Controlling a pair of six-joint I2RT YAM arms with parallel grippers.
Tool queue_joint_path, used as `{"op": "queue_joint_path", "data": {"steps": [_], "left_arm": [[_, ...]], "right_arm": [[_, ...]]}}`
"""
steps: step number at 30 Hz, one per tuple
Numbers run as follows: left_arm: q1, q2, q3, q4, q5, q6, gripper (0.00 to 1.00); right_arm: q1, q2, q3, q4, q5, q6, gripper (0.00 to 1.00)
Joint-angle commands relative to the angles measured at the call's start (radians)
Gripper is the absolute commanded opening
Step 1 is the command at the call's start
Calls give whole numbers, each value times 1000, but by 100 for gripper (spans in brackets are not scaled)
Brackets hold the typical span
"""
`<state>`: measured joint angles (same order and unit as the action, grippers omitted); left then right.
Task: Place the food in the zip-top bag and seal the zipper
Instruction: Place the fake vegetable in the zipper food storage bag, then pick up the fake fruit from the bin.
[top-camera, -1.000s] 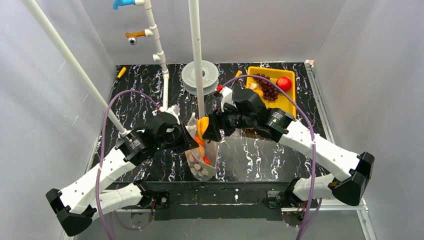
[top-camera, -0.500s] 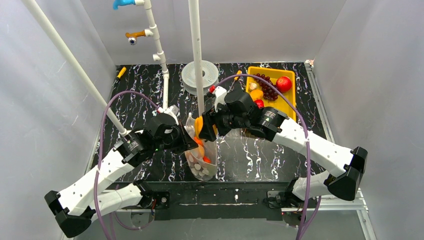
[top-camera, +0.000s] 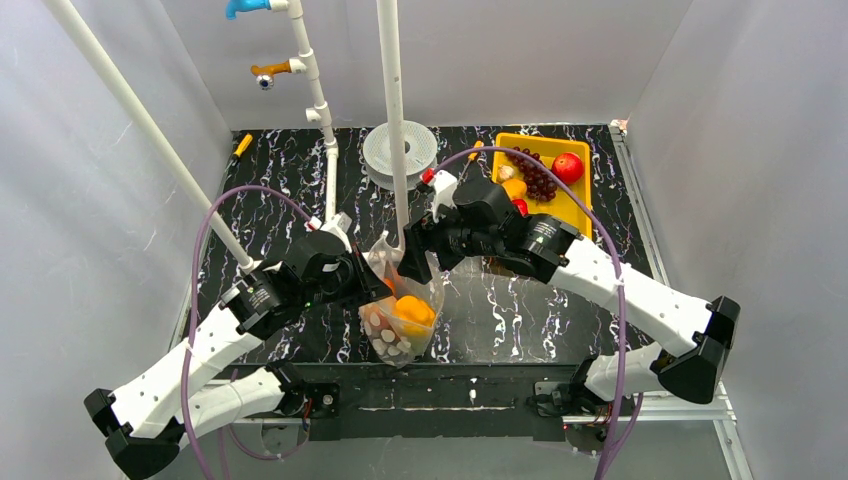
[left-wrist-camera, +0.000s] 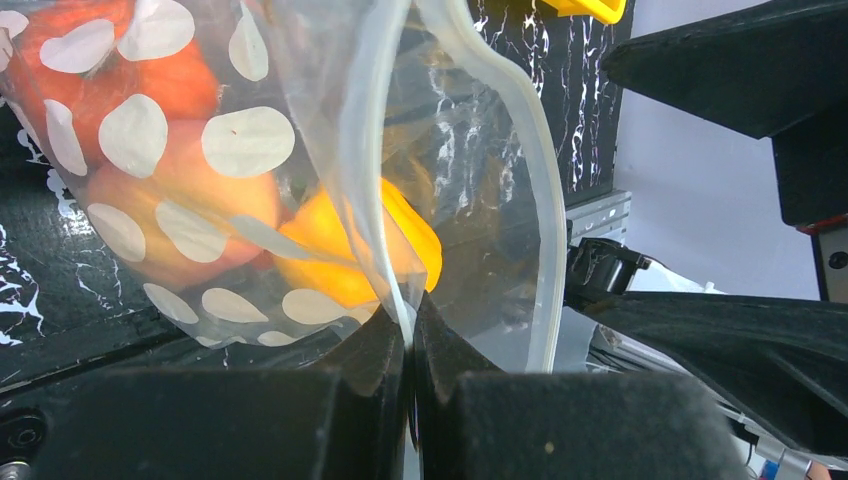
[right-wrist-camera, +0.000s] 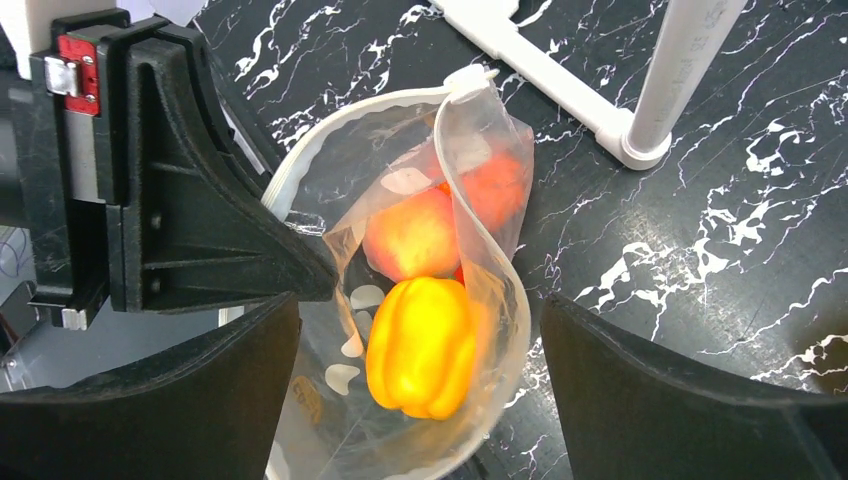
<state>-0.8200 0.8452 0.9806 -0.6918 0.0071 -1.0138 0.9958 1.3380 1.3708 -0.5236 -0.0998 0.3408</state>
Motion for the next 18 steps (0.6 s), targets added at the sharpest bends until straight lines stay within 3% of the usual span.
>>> {"op": "queue_joint_path", "data": {"steps": [1,11,18], "left_arm": [[-2,-6,0,-5,-11,8,0],[-1,-7,-3,-10,-24,22,0],[-1,6,8,-12,-24,29,0]], "right_arm": [[1,-50,13,45,8,-3,95],[2,-157,-51,102,160,-17,93],[1,-284,-146,155,504,23,98]]}}
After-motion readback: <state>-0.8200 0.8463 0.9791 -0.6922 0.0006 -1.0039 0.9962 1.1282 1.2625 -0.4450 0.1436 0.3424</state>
